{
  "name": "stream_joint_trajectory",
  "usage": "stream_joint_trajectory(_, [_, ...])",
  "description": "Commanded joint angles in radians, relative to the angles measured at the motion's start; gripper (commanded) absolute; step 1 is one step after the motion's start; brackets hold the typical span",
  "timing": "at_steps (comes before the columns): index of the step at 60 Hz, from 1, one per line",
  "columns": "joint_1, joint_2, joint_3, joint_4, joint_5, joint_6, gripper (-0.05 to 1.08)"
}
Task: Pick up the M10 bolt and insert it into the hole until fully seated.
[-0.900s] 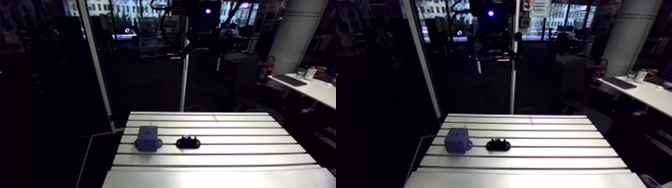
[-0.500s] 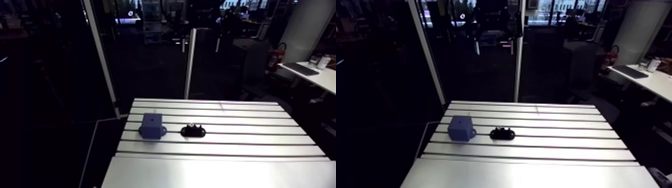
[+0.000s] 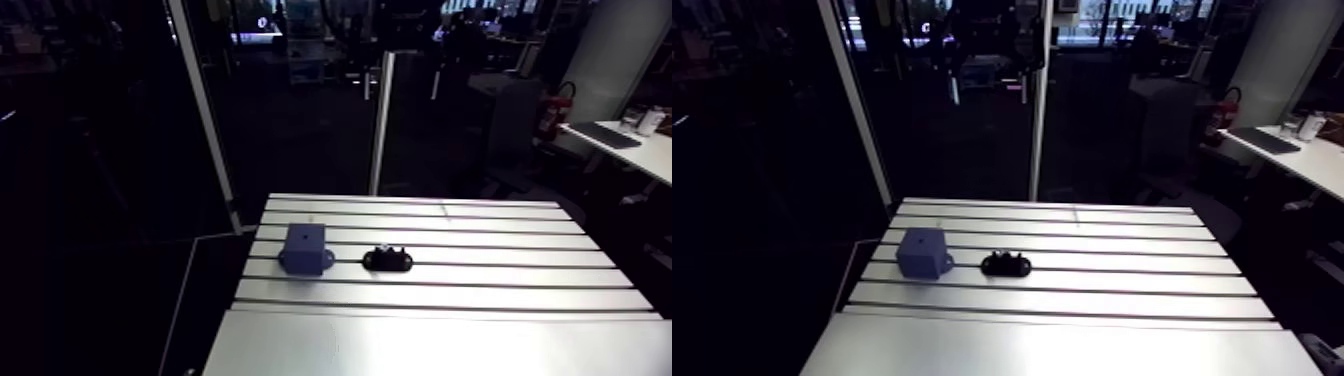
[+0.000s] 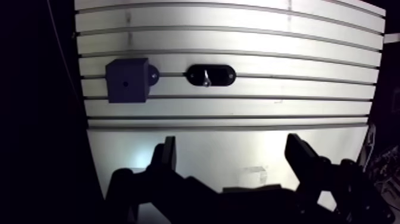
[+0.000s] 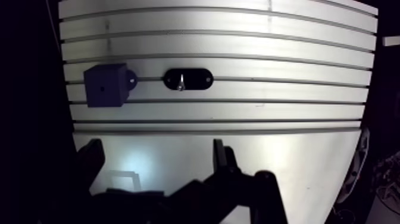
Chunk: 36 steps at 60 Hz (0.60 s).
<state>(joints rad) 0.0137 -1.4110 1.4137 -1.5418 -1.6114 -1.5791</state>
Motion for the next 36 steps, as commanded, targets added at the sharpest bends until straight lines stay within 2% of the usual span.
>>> stream_joint_trajectory(1, [0.000, -0.004, 0.023, -0.002, -0.003, 0.001, 0.01])
stream_joint_trajectory(9, [0.000, -0.008, 0.069, -0.027, -0.005, 0.003, 0.01])
stream_joint_trajectory(13, [0.000, -0.010, 0.107, -0.073, -0.005, 0.003, 0.01])
stream_joint_trajectory(14, [-0.001, -0.010, 0.141, -0.132, -0.001, 0.001, 0.01])
stream_joint_trajectory(29, [-0.009, 0.004, 0.232, -0.201, -0.006, 0.000, 0.01])
stream_joint_trajectory(36, [-0.012, 0.023, 0.283, -0.279, -0.007, -0.002, 0.01])
